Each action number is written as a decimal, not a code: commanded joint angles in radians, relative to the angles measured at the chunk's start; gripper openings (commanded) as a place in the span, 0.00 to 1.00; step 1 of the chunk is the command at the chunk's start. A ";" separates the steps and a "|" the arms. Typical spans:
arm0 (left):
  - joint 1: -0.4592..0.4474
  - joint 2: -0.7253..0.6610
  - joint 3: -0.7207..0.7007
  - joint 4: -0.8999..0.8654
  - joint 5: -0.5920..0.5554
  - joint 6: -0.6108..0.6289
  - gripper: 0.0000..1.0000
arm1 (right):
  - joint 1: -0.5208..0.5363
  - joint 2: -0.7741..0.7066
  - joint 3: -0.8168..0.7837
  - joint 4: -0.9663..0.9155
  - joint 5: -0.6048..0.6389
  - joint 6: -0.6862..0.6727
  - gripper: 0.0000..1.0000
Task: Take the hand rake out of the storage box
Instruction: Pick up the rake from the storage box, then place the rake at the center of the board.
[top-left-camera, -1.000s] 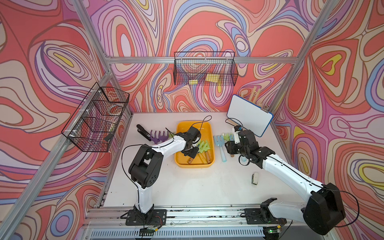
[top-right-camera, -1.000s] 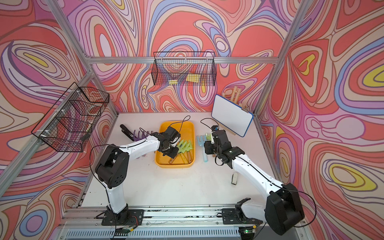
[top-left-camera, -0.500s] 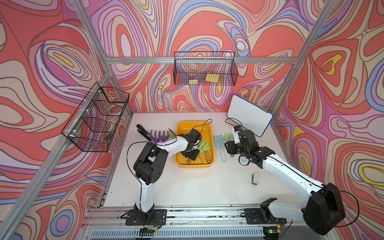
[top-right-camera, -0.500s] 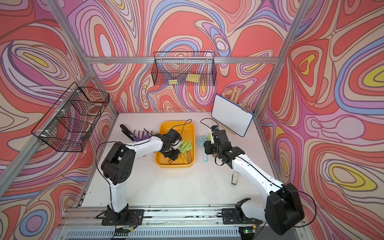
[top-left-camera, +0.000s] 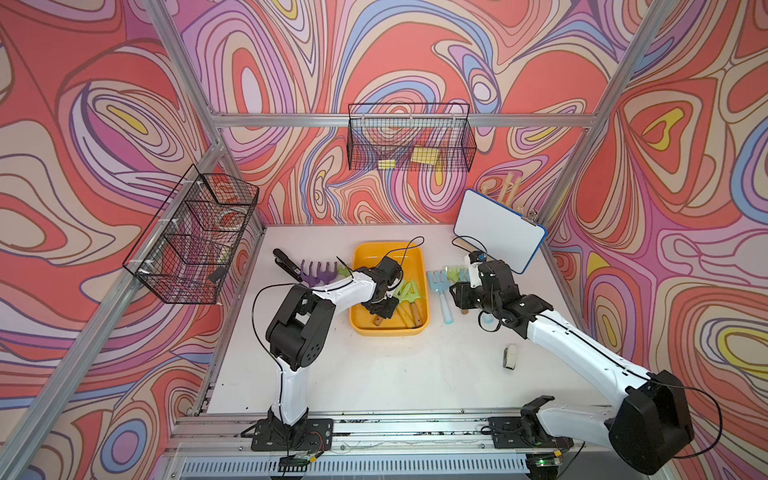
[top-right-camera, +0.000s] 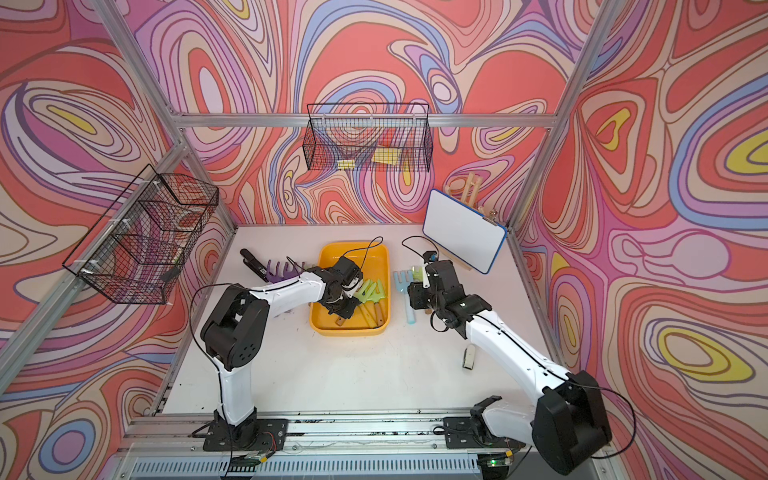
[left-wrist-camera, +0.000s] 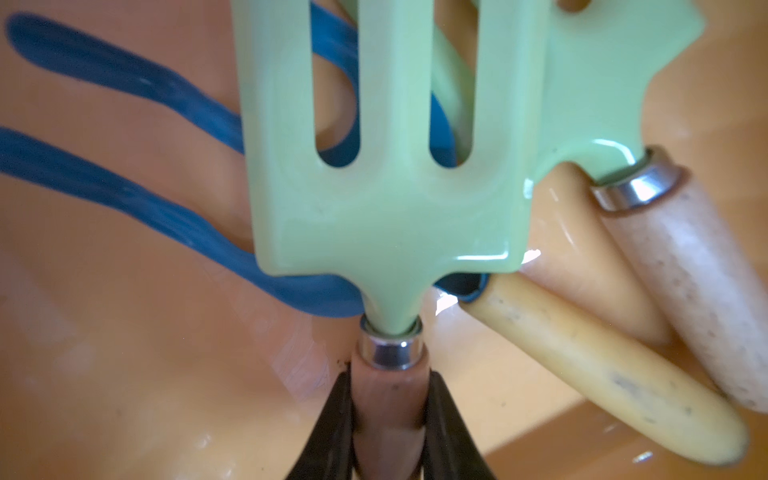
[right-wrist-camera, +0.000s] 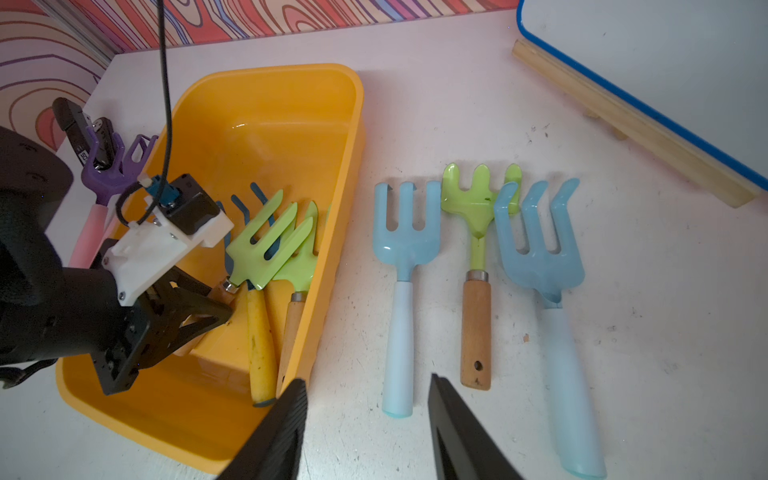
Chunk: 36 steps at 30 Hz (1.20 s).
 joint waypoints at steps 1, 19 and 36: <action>-0.004 -0.071 -0.014 -0.010 -0.013 -0.016 0.16 | 0.002 -0.022 -0.015 0.003 -0.008 0.004 0.52; 0.001 -0.334 -0.048 -0.126 -0.184 -0.092 0.09 | 0.001 -0.071 -0.023 0.006 -0.075 0.009 0.52; 0.076 -0.647 -0.281 -0.206 -0.302 -0.237 0.08 | 0.002 -0.104 -0.037 0.041 -0.211 0.031 0.52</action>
